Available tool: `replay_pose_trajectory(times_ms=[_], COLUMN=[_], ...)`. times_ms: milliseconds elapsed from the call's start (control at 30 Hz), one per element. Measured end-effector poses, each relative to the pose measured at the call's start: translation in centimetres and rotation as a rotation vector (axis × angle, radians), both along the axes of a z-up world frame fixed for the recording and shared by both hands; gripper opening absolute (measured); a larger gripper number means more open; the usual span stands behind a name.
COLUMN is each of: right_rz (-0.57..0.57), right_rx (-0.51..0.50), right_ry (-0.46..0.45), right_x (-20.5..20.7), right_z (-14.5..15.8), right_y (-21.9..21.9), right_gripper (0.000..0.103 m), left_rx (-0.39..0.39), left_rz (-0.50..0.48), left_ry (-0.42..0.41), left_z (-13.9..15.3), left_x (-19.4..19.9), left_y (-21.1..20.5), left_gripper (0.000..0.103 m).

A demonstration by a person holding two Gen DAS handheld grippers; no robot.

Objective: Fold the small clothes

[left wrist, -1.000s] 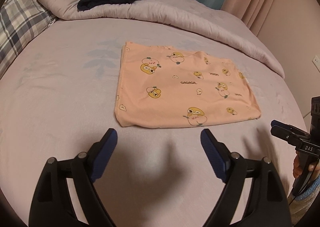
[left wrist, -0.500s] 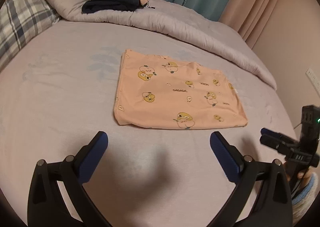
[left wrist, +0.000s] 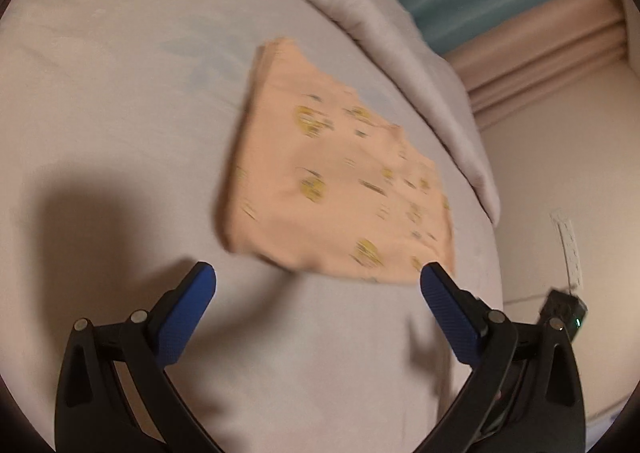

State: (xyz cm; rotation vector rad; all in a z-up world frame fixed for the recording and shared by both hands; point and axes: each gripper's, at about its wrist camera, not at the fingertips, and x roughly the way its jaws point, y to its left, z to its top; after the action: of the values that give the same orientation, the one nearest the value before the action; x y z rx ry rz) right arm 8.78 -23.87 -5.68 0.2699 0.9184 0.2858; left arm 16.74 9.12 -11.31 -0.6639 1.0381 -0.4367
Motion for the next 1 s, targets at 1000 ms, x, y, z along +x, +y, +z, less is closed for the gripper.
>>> replay_pose_trajectory(times_ms=[1000], right_rz=[0.057], right_rx=[0.053], right_ry=[-0.004], right_x=[5.4], right_z=[-1.8], right_y=[0.9], right_gripper=[0.097], left_rx=[-0.115], left_rz=[-0.159], left_ry=[0.03], left_z=[-1.6], left_x=[14.6], left_y=[-1.2], left_gripper=[0.077])
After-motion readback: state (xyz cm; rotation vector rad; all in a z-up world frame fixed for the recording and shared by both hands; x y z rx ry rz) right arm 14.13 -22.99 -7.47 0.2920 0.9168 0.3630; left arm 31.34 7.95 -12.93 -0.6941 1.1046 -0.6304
